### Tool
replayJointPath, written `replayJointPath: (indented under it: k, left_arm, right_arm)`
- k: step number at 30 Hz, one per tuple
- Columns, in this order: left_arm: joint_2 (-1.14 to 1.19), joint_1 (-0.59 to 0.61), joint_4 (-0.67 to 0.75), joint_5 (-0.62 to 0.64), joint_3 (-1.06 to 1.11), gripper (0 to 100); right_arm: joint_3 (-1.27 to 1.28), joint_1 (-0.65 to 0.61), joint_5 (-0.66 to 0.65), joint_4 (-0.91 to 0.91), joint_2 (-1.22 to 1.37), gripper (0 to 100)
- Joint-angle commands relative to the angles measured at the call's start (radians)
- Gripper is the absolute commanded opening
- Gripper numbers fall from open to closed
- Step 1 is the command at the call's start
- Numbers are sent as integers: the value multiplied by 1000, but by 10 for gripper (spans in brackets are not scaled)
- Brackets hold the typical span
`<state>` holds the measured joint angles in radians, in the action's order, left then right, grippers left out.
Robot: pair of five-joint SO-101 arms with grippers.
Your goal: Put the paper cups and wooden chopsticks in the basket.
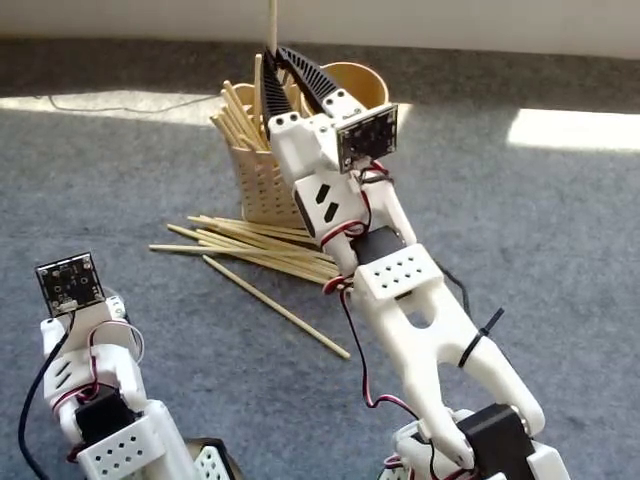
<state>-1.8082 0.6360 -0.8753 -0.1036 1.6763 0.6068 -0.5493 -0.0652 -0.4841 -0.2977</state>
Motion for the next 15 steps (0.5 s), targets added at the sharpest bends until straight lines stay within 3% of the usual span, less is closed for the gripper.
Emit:
replayJointPath:
  k: [1, 8, 15]
  left_arm:
    - [-1, -16, 5, -9, 19, 95]
    - [-1, -16, 5, -9, 19, 95]
    - [-1, -16, 5, -9, 19, 95]
  right_arm:
    - [16, 10, 2, -13, -53, 124]
    - [50, 10, 3, 289, -272, 140]
    - [51, -19, 5, 705, -481, 140]
